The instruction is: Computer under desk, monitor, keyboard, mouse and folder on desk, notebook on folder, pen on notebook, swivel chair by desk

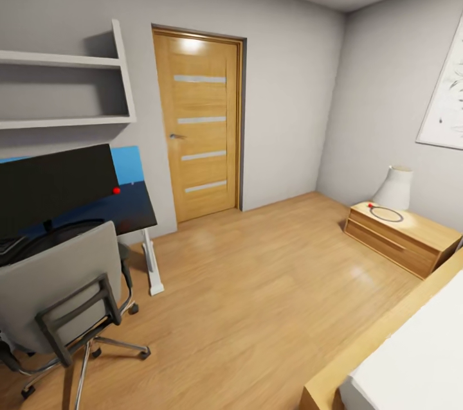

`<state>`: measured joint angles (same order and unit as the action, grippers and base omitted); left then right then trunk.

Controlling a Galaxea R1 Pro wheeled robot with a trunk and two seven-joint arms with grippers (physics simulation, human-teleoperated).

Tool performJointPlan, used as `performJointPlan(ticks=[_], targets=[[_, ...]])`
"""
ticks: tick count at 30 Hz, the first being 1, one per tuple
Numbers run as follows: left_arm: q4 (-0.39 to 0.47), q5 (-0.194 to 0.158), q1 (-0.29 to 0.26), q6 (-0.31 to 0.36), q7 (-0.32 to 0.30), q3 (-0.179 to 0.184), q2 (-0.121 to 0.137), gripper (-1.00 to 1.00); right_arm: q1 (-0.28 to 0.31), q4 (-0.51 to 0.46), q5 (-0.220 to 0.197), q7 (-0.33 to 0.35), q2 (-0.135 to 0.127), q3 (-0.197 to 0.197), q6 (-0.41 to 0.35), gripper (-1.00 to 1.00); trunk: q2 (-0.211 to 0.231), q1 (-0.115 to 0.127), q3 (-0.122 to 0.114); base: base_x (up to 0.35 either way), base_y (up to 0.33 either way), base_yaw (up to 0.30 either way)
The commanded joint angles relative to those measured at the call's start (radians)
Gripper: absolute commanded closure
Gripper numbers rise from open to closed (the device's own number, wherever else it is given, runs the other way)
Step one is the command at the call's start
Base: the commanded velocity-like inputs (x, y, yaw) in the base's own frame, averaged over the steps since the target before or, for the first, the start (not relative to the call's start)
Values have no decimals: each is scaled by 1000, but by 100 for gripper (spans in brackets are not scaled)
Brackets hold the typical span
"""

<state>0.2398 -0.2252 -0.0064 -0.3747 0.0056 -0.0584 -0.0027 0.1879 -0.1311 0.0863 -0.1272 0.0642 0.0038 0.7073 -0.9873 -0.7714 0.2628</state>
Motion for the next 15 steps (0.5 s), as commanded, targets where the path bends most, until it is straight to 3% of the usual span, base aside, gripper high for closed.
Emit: performJointPlan(ticks=[1,8,15], targets=[[0,1,0,-3,1,-3,0,-100,1,1,9,-9,0,0,1,-100,-1,-1,1,315,0,0],[0,1,-1,-3,1,-3,0,-100,1,1,9,-9,0,-1,1,-100,-1,-1,1,265,0,0],[0,1,-1,-3,1,-3,0,-100,1,6,9,-9,0,1,1,-100,-1,-1,1,32,0,0]])
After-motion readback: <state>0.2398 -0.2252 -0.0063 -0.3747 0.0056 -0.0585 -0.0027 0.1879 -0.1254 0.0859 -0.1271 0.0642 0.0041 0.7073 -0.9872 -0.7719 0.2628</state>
